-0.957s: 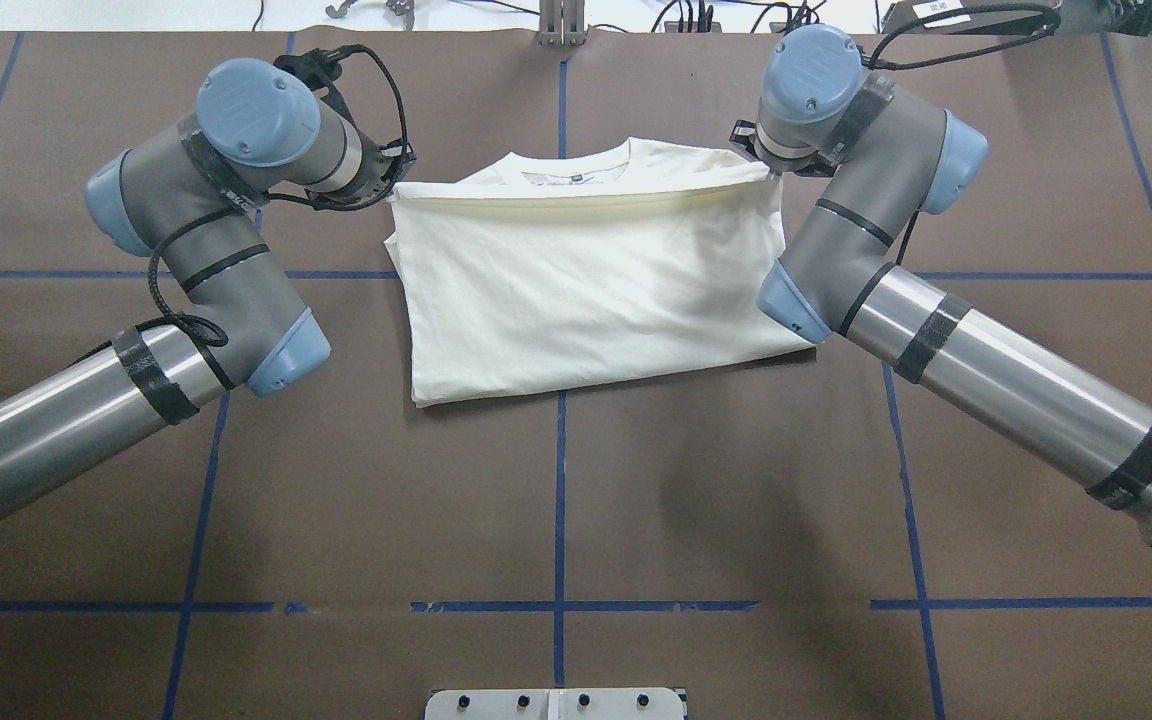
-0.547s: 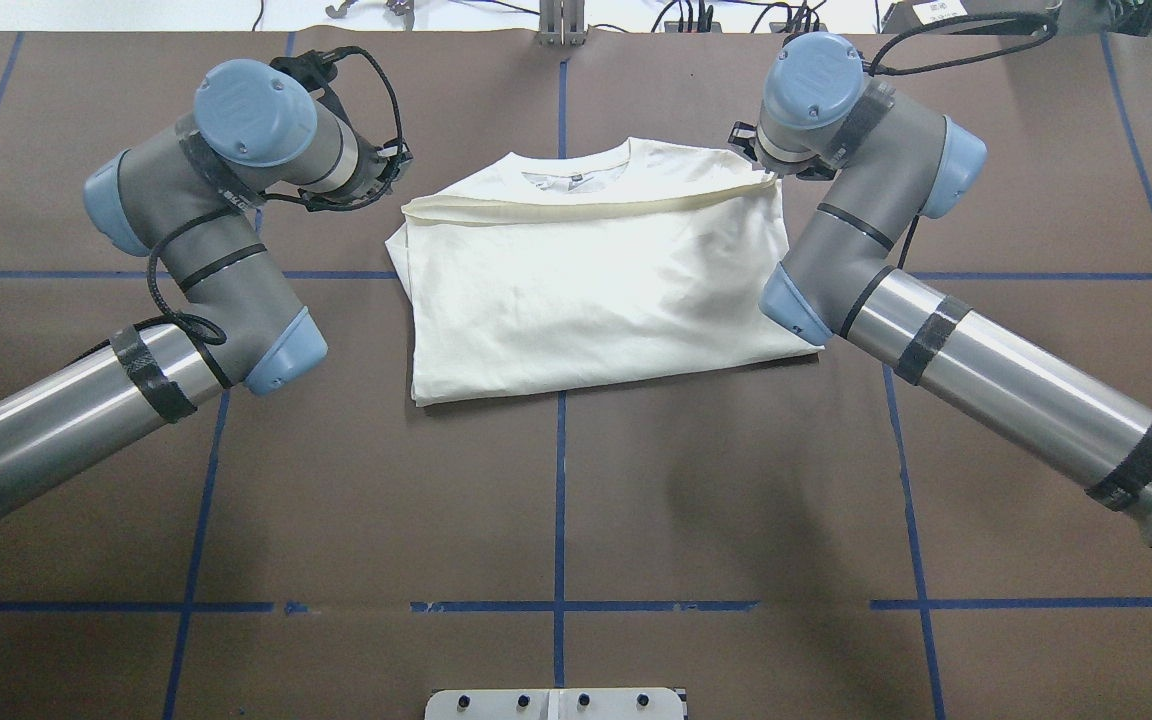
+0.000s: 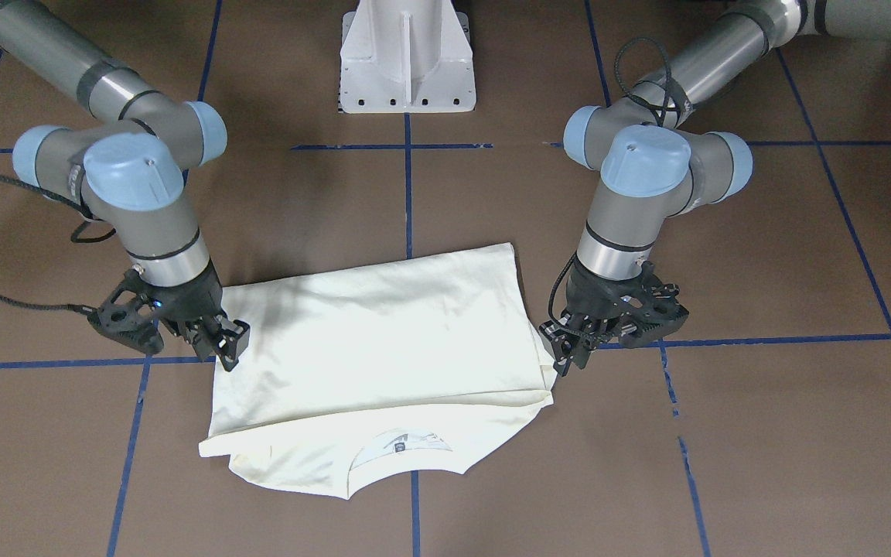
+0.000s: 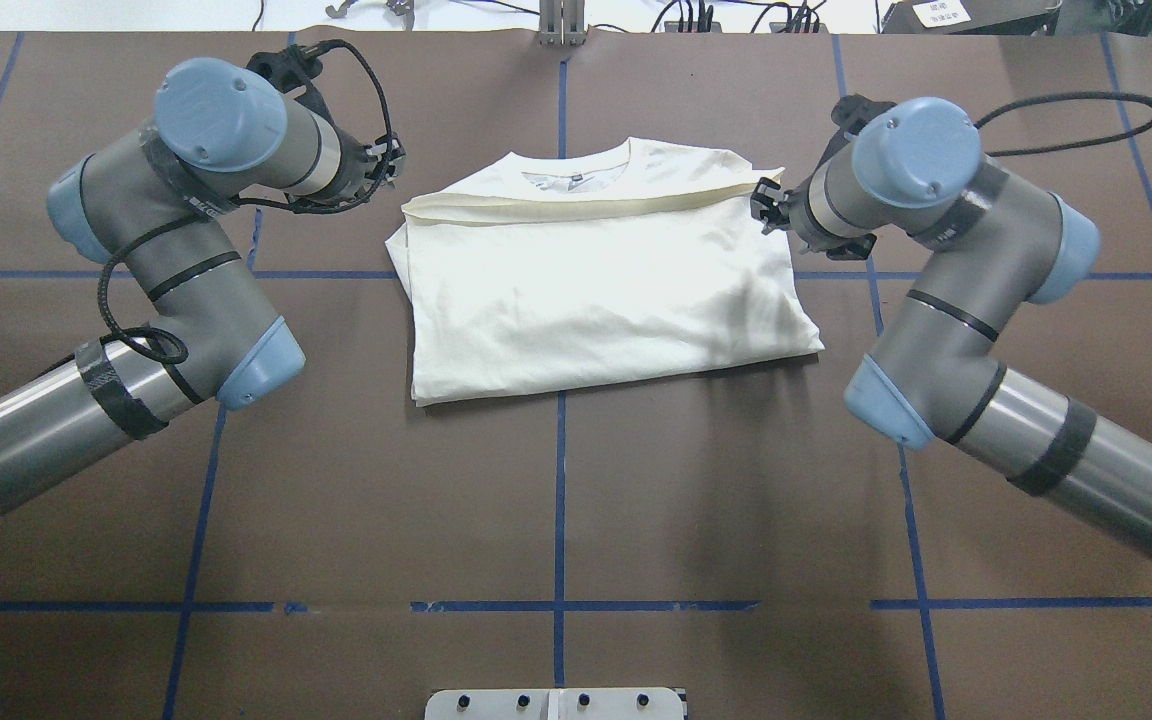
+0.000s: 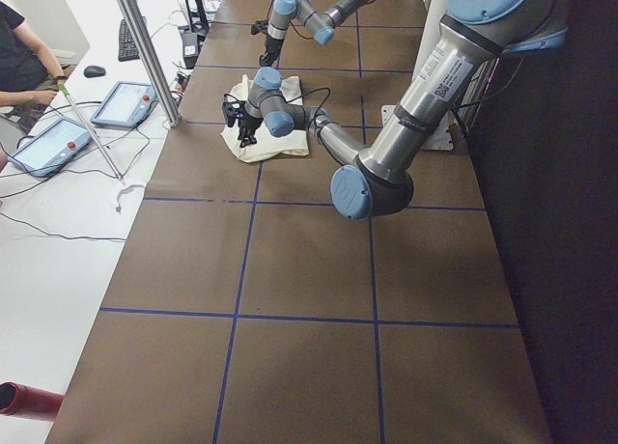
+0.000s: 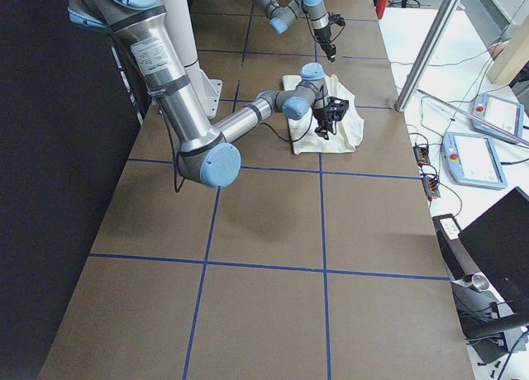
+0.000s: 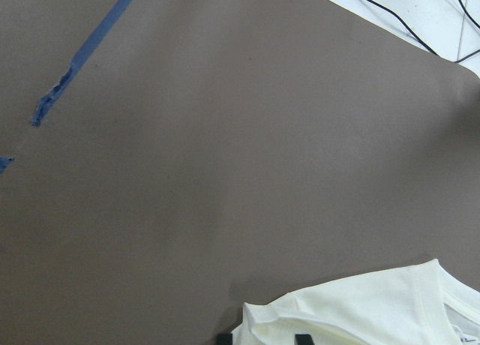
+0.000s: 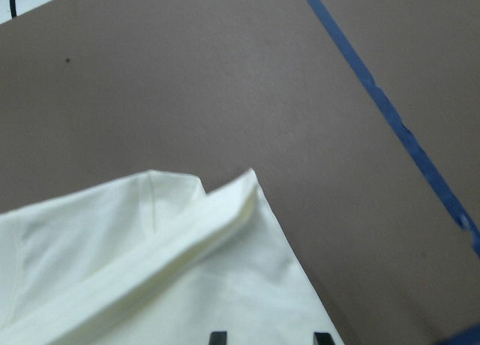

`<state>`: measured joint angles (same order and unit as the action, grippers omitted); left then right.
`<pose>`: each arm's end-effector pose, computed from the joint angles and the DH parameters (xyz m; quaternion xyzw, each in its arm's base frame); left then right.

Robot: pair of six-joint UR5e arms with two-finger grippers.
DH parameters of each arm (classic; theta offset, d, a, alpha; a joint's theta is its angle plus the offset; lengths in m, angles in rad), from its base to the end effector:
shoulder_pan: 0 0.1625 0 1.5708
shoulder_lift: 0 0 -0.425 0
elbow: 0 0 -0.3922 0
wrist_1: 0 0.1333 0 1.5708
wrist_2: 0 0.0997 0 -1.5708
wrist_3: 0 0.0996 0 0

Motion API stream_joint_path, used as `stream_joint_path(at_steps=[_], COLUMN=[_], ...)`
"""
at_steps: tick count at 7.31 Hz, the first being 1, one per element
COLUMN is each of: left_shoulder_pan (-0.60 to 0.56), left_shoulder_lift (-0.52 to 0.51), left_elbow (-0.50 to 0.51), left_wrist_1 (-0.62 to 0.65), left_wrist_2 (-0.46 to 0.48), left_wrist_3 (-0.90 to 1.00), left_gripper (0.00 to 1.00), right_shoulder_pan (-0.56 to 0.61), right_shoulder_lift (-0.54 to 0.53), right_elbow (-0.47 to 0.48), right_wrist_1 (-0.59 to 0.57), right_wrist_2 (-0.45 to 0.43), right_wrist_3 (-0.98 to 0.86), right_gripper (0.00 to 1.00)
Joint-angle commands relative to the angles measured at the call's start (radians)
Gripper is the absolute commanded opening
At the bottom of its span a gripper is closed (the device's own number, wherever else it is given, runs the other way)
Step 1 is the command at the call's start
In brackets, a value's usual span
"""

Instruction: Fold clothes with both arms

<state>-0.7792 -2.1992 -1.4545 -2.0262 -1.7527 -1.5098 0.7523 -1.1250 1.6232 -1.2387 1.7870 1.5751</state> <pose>0.4376 -0.5943 0.2876 0.1155 0.4557 -0.2703 0.8402 -0.4104 -0.5374 0.3506 0.0546 -0.4093 0.2956 0.8615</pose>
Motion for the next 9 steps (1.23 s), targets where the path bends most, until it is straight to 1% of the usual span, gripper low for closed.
stream_joint_path(at_steps=[1, 2, 4, 5, 6, 7, 8, 9], left_shoulder_pan=[0.001, 0.001, 0.000, 0.001, 0.000, 0.001, 0.001, 0.001], left_shoulder_lift=[0.019, 0.021, 0.021, 0.018, 0.019, 0.018, 0.016, 0.015], left_elbow=[-0.029, -0.032, -0.058, -0.058, -0.058, -0.058, -0.058, -0.058], left_wrist_1=[0.004, 0.004, 0.007, 0.007, 0.007, 0.007, 0.009, 0.009], left_wrist_2=[0.004, 0.004, 0.013, 0.031, 0.033, 0.033, 0.032, 0.032], left_wrist_3=[0.000, 0.005, 0.005, 0.010, 0.011, 0.011, 0.010, 0.010], left_gripper=[0.39, 0.39, 0.39, 0.39, 0.39, 0.39, 0.39, 0.39], right_shoulder_pan=[-0.068, -0.068, -0.089, -0.114, -0.122, -0.136, -0.145, -0.145], right_shoulder_lift=[-0.122, -0.124, -0.110, -0.107, -0.107, -0.122, -0.127, -0.130], right_elbow=[0.139, 0.127, 0.109, 0.080, 0.066, 0.063, 0.058, 0.060], right_wrist_1=[0.007, 0.005, 0.005, 0.007, 0.007, 0.007, 0.005, 0.005], right_wrist_2=[-0.007, -0.024, -0.031, -0.056, -0.069, -0.084, -0.125, -0.138], right_wrist_3=[0.184, 0.189, 0.285, 0.307, 0.316, 0.318, 0.316, 0.318], right_gripper=[0.66, 0.72, 0.73, 0.73, 0.77, 0.77, 0.77, 0.76])
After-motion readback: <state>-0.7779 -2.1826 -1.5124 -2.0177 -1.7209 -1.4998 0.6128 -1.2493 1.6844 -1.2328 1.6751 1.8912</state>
